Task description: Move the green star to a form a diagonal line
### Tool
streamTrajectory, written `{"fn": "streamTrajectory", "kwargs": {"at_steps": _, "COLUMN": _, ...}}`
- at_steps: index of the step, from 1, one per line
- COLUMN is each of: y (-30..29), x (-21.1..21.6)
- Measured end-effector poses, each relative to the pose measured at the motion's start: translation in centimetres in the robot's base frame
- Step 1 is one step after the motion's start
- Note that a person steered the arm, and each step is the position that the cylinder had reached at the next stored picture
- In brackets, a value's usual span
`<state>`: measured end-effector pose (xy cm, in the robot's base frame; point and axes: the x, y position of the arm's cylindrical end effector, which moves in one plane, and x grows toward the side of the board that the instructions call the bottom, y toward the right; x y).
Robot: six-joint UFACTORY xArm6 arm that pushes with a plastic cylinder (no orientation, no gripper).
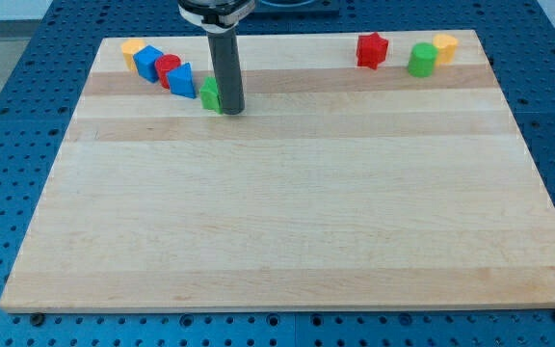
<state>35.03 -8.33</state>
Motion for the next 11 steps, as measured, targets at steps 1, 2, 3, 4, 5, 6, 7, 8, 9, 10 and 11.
{"fn": "streamTrajectory", "kwargs": {"at_steps": 1, "y": -0.9, "x": 0.0}}
{"fn": "streamTrajectory", "kwargs": {"at_steps": 2, "y": -1.7, "x": 0.0}}
{"fn": "streamTrajectory", "kwargs": {"at_steps": 3, "y": -2.5, "x": 0.0}}
{"fn": "streamTrajectory", "kwargs": {"at_steps": 4, "y": -2.9, "x": 0.0}}
{"fn": "streamTrajectory", "kwargs": {"at_steps": 5, "y": -3.1, "x": -0.1}}
{"fn": "streamTrajectory", "kwargs": {"at_steps": 6, "y": -3.1, "x": -0.7}}
{"fn": "streamTrajectory", "kwargs": {"at_steps": 7, "y": -3.1, "x": -0.9}}
{"fn": "streamTrajectory", "kwargs": {"at_steps": 8, "y": -3.1, "x": -0.7}}
{"fn": "streamTrajectory", "kwargs": {"at_steps": 9, "y": -0.4, "x": 0.3}}
{"fn": "streamTrajectory", "kwargs": {"at_steps": 10, "y": 6.0, "x": -1.2}}
{"fn": "streamTrajectory", "kwargs": {"at_steps": 11, "y": 10.3, "x": -7.5}}
